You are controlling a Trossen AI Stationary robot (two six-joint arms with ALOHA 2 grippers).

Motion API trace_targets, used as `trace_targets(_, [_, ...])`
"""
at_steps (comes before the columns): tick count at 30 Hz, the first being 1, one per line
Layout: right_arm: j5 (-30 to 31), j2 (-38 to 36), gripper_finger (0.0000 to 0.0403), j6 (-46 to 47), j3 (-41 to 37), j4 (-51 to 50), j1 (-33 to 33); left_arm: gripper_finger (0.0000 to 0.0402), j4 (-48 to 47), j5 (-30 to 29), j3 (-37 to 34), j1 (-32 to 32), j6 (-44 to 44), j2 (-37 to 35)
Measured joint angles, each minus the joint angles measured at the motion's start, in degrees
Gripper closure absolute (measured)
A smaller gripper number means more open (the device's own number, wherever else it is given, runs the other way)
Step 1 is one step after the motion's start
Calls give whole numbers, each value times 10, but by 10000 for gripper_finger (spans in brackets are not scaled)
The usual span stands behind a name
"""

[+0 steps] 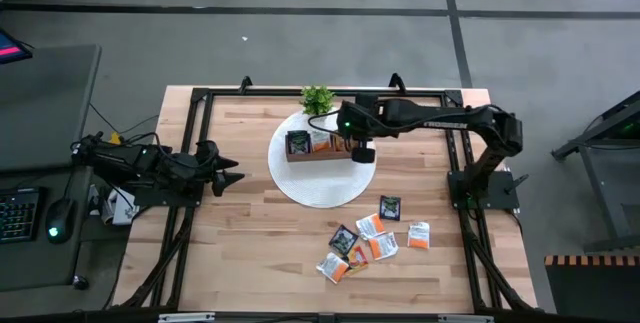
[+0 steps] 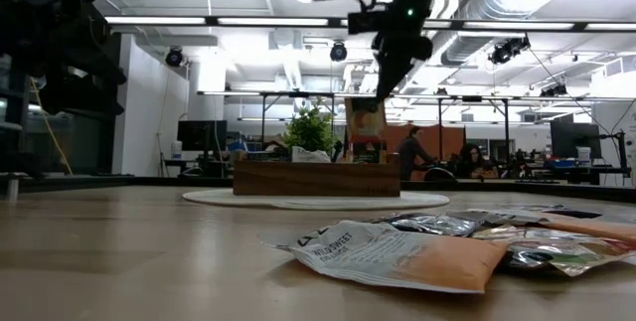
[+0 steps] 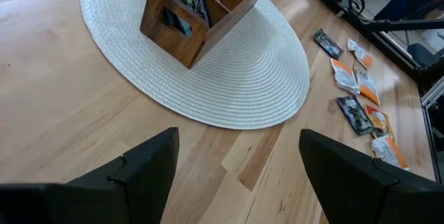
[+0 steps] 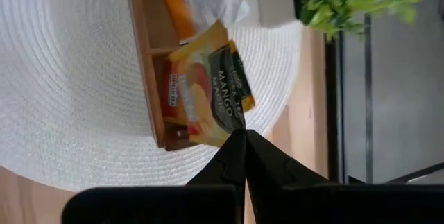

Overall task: Pick & Place Tea
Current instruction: Put the orange tea bag into the right section of the wooden organizer

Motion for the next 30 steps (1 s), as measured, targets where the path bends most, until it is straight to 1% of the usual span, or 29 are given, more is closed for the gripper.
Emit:
trace_targets(16, [-33, 71, 403, 17, 0, 23, -31, 105, 0, 0, 0, 0, 0, 0])
trace_targets(26, [-70, 95, 403, 37, 0, 16, -41, 105, 0, 0, 0, 0, 0, 0])
trace_targets(30, [-74, 105, 403, 50, 0, 17, -42, 105, 0, 0, 0, 0, 0, 0])
